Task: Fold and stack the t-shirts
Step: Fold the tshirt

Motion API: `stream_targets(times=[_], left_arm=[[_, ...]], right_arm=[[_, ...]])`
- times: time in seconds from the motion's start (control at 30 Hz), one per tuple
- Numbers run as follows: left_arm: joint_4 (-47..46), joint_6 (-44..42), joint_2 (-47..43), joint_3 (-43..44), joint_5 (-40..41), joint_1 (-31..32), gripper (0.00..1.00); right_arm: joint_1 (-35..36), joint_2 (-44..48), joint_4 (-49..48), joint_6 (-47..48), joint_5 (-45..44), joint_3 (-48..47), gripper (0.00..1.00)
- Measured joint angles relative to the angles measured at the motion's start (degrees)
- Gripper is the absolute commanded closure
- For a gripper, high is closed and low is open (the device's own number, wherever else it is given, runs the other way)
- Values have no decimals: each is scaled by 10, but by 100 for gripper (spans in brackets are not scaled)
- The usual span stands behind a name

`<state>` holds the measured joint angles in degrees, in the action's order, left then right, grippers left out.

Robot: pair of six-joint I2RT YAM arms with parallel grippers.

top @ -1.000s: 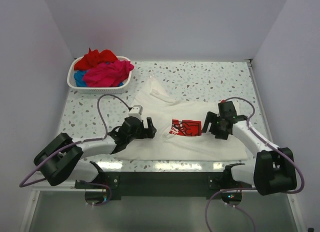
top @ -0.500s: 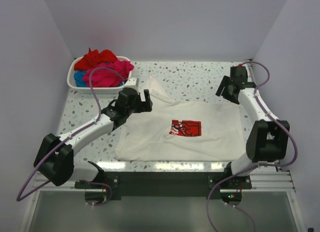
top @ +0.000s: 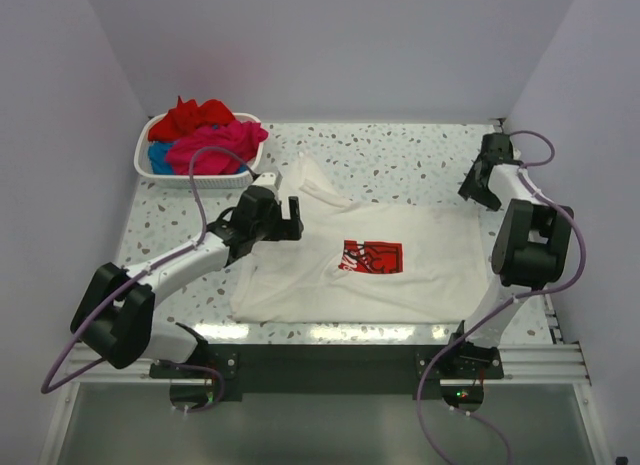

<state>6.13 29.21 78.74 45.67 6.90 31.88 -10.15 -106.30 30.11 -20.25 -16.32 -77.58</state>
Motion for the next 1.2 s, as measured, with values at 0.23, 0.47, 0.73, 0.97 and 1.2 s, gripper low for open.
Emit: stream_targets(times=[0.23, 0.47, 0.73, 0.97, 1.2], left_arm=[[10, -3, -11, -9, -10, 0, 0], [23, -6, -67, -12, -12, 0, 0], [45, -10, -69, -10, -12, 0, 0], [60, -17, -67, -1, -9, 0, 0], [66, -22, 19, 108, 10, 0, 0]], right_arm=[[-5, -50, -23, 9, -8, -10, 41], [-5, -88, -37, 13, -8, -33, 45], [-5, -102, -50, 15, -10, -37, 56], [-5, -99, -71, 15, -13, -23, 85], [-9, -83, -85, 15, -21, 3, 100]])
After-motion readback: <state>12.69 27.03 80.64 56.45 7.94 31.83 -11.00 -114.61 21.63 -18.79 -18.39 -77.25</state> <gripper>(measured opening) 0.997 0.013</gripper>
